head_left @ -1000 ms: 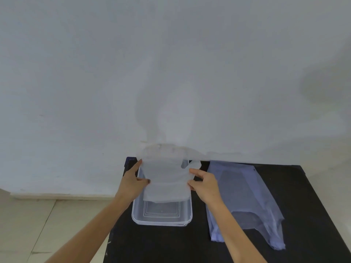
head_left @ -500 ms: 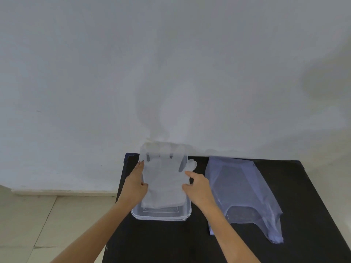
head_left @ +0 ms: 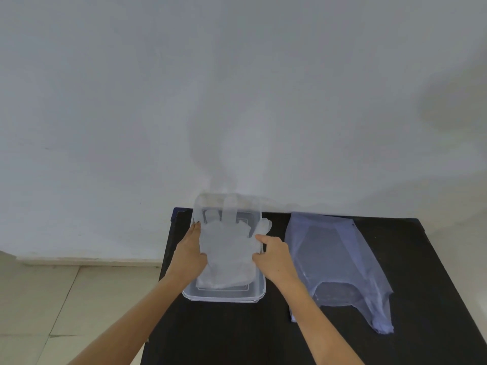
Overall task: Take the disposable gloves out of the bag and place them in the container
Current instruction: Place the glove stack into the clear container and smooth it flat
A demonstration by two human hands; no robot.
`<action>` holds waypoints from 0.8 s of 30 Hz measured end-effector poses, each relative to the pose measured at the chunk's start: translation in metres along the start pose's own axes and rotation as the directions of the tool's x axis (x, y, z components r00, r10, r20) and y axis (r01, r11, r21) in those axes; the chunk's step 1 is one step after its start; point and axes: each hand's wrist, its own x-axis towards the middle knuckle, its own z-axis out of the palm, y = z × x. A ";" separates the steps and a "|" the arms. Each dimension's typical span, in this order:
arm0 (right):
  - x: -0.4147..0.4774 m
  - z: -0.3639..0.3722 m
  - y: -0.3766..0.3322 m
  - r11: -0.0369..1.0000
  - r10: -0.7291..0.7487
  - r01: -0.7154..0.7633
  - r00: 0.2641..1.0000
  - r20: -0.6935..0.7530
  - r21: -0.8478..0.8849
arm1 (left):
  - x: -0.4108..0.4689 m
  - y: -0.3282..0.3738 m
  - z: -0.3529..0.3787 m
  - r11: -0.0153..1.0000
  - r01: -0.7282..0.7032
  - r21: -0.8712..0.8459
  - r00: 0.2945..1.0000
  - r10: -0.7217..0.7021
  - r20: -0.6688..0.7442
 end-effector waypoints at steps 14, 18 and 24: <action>-0.019 -0.036 -0.044 0.926 -0.226 0.324 0.885 -0.408 0.191 | 0.004 0.046 -0.051 0.948 -0.312 -0.068 0.918 0.282 -0.280; -0.015 -0.012 -0.026 0.961 -0.210 0.256 0.918 -0.337 0.100 | 0.004 0.025 -0.034 0.956 -0.292 -0.032 0.931 0.277 -0.238; -0.017 0.006 -0.015 0.988 -0.153 0.151 0.979 -0.134 -0.021 | 0.003 -0.001 -0.007 0.966 -0.203 0.162 0.970 0.221 -0.099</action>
